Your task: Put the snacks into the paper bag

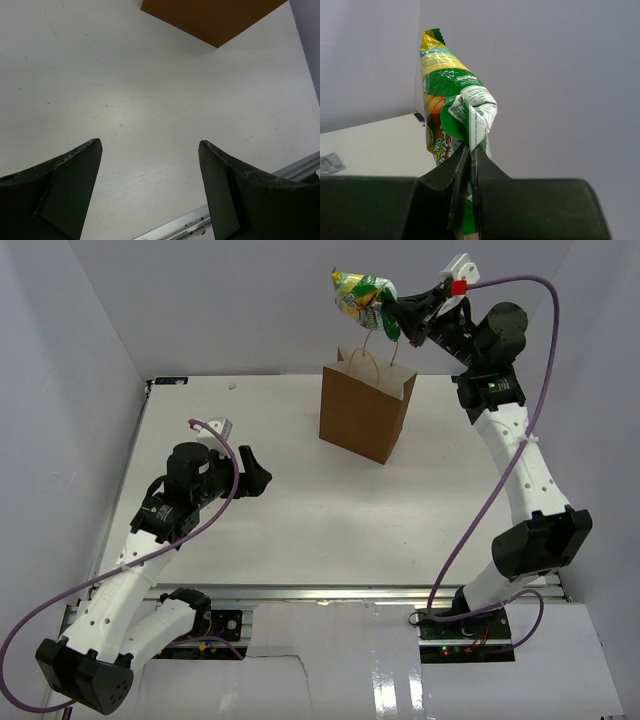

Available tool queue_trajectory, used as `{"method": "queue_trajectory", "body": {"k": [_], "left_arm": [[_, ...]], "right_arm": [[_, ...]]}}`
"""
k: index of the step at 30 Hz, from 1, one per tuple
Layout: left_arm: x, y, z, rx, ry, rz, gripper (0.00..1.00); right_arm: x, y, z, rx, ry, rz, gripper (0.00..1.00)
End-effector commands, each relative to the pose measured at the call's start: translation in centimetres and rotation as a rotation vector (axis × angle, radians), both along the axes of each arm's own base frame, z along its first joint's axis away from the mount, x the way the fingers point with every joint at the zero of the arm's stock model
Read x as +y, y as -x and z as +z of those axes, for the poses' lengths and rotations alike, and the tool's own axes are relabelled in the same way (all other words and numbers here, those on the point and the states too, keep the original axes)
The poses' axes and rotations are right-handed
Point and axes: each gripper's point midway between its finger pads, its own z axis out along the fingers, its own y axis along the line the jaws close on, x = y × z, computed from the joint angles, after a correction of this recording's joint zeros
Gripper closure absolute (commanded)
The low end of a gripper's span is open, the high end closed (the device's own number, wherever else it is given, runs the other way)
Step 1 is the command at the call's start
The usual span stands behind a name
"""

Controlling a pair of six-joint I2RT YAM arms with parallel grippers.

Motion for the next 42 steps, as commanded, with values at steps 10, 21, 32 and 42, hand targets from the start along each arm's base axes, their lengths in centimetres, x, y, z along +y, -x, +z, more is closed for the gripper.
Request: {"method": "queue_trajectory", "body": {"k": [10,21,32,42], "left_arm": [[0.8,0.3,-1.3,0.029,-0.012,0.039,0.11],[1.4,-0.8,-2.5,0.087,-0.017,0.129,0.07],[1.4,-1.4,-3.0,0.155,0.018,0.184,0.04],[9.8,-2.6,-7.6,0.402,-0.006,0.679,0.02]], "right_arm": [[-2.1,-3.5,-5.0,0.164,-0.072,-0.049,0.92],[-2.9,-3.0,-11.4,0.273,-0.01,-0.069,0.92],[-3.1,-4.0,-12.9,0.333,-0.01,-0.075,0.53],[-5.5,-1.8,-8.6,0.304,-0.005,-0.048,0.31]]}}
